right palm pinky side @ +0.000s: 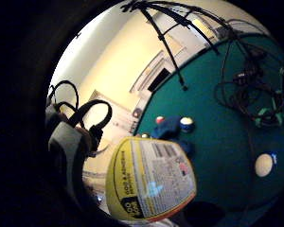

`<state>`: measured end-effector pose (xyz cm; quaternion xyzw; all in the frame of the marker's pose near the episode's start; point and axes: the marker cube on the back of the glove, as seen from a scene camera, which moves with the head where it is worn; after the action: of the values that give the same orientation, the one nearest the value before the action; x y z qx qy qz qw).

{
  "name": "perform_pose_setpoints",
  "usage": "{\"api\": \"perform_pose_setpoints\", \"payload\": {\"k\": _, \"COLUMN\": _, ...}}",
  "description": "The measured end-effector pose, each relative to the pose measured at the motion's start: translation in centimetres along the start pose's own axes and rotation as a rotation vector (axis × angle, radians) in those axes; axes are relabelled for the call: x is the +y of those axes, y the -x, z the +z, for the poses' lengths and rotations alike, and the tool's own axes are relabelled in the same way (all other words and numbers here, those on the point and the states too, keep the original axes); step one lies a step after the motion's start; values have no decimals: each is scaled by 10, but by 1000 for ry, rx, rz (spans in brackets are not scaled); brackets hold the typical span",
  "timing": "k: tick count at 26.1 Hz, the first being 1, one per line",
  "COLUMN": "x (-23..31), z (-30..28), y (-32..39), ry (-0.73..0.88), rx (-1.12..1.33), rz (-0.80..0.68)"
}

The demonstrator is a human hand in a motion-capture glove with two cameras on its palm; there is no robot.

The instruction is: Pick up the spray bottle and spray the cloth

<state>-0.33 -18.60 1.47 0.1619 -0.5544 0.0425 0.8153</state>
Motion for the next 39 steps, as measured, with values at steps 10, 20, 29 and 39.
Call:
{"api": "perform_pose_setpoints", "payload": {"k": 10, "x": 6, "z": 21, "y": 18, "ry": 542, "rx": 416, "rz": 162}}
{"api": "perform_pose_setpoints", "payload": {"k": 20, "x": -8, "z": 96, "y": -8, "ry": 973, "rx": 822, "rz": 336}}
{"api": "perform_pose_setpoints", "payload": {"k": 29, "x": -25, "z": 158, "y": -85, "ry": 1190, "rx": 1137, "rz": 487}}
{"api": "perform_pose_setpoints", "payload": {"k": 39, "x": -3, "z": 186, "y": -125, "ry": 1371, "rx": 1210, "rz": 591}}
